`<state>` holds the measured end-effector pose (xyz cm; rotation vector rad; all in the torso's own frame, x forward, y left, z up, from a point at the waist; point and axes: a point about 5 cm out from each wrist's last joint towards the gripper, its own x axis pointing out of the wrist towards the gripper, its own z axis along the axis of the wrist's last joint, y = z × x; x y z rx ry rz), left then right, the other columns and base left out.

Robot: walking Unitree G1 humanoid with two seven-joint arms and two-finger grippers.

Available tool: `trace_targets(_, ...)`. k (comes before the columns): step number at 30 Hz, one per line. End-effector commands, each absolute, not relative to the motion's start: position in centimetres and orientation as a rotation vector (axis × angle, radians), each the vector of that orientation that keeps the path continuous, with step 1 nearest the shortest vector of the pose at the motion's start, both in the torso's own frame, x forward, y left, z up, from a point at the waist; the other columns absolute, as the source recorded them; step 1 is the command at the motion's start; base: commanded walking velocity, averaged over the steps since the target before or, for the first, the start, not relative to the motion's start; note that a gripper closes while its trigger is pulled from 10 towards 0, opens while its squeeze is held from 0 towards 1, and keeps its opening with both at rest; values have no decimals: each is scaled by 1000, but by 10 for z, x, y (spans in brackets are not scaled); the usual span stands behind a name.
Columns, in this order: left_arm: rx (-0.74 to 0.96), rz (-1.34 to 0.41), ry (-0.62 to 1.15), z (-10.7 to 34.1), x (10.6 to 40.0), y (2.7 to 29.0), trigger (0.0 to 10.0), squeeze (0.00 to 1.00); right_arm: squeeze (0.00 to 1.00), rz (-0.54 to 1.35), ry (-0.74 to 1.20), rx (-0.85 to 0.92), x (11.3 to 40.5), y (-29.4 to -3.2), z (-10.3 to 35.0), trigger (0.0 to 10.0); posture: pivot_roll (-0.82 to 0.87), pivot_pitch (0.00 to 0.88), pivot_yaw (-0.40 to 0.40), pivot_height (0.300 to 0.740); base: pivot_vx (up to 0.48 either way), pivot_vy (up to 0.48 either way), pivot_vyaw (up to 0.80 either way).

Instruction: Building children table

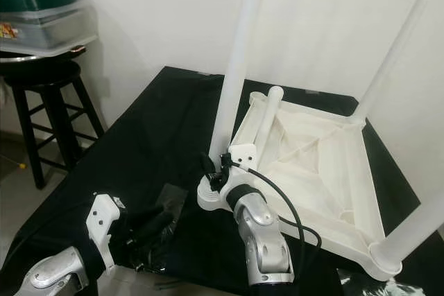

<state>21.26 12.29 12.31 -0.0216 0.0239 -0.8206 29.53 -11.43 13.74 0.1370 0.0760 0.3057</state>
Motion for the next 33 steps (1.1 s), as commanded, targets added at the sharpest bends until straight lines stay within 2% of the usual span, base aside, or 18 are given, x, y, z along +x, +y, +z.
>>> trace_targets(1,-36,-806,30,120,212,124,0,0,0,235,181,156,290,-121,119,0,40,15,-87,740,0,0,0)
trace_targets(2,-41,-794,26,120,211,125,0,0,0,246,191,152,288,-116,121,0,42,13,-87,740,0,0,0)
trace_targets(3,-48,-798,27,119,211,125,0,0,0,268,198,143,286,-111,124,10000,40,7,-85,740,0,0,0)
trace_targets(4,-53,-803,30,119,212,125,7098,0,0,317,201,133,285,-107,128,10000,40,7,-85,740,0,0,0)
trace_targets(5,-61,-808,33,119,212,125,10000,0,1000,404,192,139,285,-103,133,10000,40,7,-85,740,0,0,0)
trace_targets(8,-73,-815,38,118,214,124,10000,0,1000,634,142,177,289,-98,146,10000,40,0,-81,740,0,0,0)
trace_targets(9,-73,-815,38,118,214,124,10000,0,1000,634,142,177,289,-98,146,10000,40,0,-81,740,0,0,0)
trace_targets(12,-75,-810,34,116,216,123,10000,0,1000,840,47,115,304,-109,166,10000,51,0,-83,740,0,0,0)
trace_targets(13,-75,-810,34,116,216,123,10000,0,1000,840,47,115,304,-109,166,10000,51,0,-83,740,0,0,0)
trace_targets(14,-74,-806,32,116,217,123,10000,0,647,893,25,80,306,-112,172,10000,51,0,-83,740,0,0,0)
trace_targets(15,-73,-796,28,116,218,123,10000,0,0,989,26,50,307,-115,176,10000,55,0,-85,740,0,0,0)
trace_targets(17,-68,-783,25,115,221,122,10000,0,0,1092,26,-24,314,-120,182,10000,63,0,-88,740,0,0,0)
trace_targets(21,-60,-775,21,114,224,122,10000,0,0,1228,52,-48,328,-123,191,10000,79,0,-95,740,0,0,0)
trace_targets(27,-53,-772,20,114,226,122,10000,0,0,1301,85,-45,337,-122,191,10000,83,0,-100,740,0,0,0)
trace_targets(28,-49,-768,16,114,226,122,0,0,0,1322,113,-24,343,-120,187,0,97,0,-105,740,0,0,0)
trace_targets(33,-43,-760,8,114,226,122,0,0,0,1357,154,20,350,-118,180,0,97,0,-105,740,0,0,0)
